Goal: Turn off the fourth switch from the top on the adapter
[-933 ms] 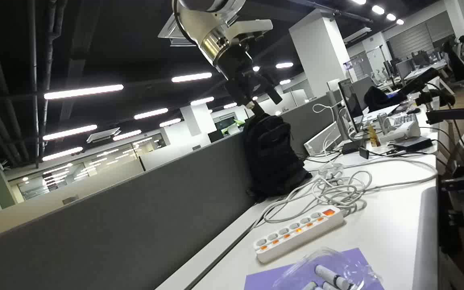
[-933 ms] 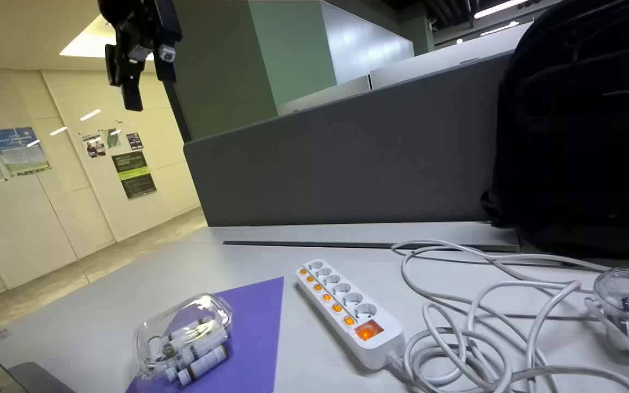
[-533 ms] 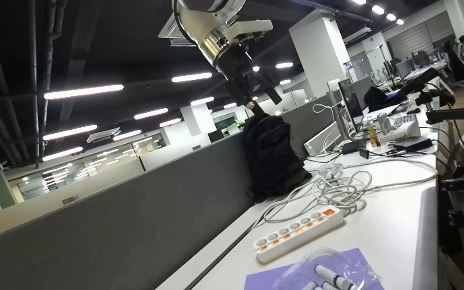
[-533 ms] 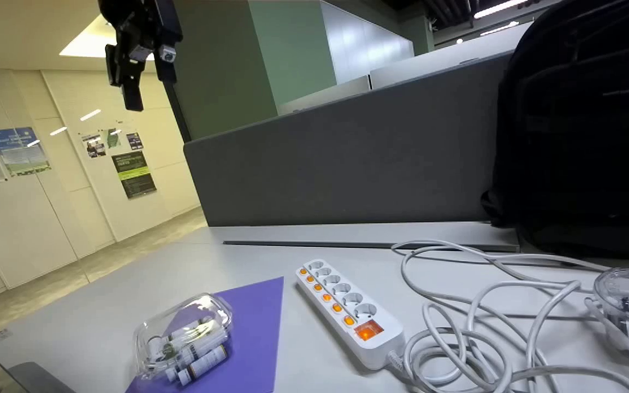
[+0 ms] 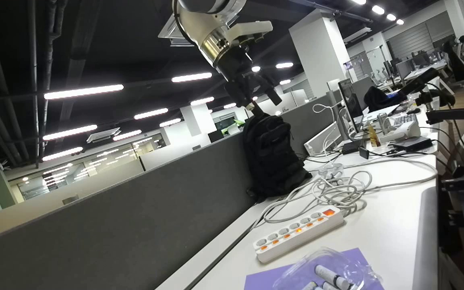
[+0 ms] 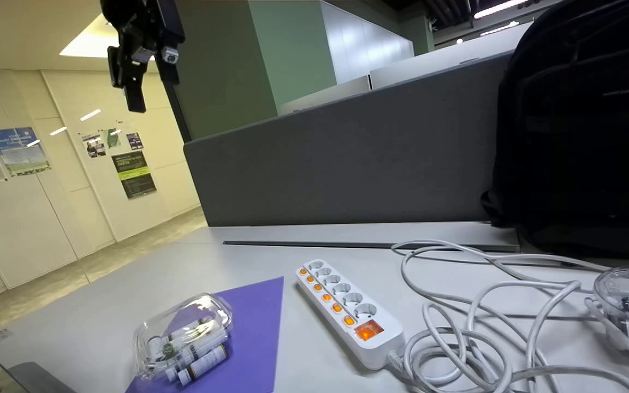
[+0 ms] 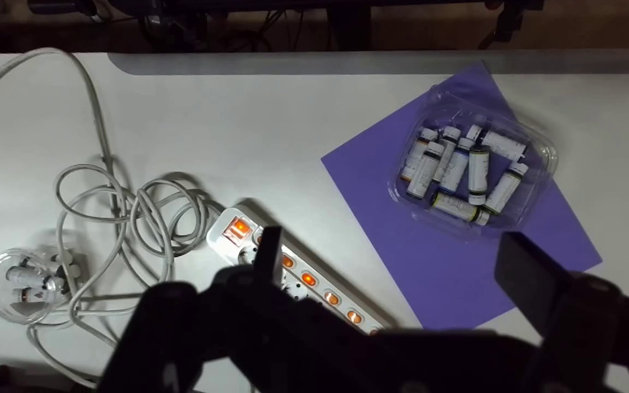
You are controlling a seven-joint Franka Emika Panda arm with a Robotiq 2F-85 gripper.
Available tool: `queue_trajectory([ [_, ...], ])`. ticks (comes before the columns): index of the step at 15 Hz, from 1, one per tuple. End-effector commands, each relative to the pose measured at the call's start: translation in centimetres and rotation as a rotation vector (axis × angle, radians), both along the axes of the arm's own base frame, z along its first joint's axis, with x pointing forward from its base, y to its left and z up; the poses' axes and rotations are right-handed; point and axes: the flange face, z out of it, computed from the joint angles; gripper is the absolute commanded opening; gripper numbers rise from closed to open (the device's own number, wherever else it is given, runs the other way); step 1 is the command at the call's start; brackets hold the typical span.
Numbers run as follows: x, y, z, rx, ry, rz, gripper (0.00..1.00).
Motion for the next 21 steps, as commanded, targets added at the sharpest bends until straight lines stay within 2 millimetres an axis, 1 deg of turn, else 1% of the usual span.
queue_trajectory([
  [1, 1.1, -1.0, -2.2, -0.03, 0.015, -0.063, 1.0],
  [2, 1.5, -1.3, -3.3, -0.037, 0.033, -0.091, 1.0],
  [5, 3.0, -2.5, -6.9, -0.053, 0.009, -0.15, 1.0],
  [9, 5.3, -3.9, -11.7, -0.055, -0.117, -0.229, 1.0],
  [13, 6.5, -4.7, -15.6, -0.049, -0.227, -0.311, 1.0],
  [16, 7.0, -5.7, -17.9, -0.028, -0.264, -0.396, 1.0],
  [17, 7.1, -5.1, -17.2, -0.027, -0.243, -0.324, 1.0],
  [19, 7.2, -5.6, -18.2, -0.027, -0.247, -0.351, 1.0],
  [21, 7.2, -5.7, -18.4, -0.027, -0.246, -0.357, 1.0],
])
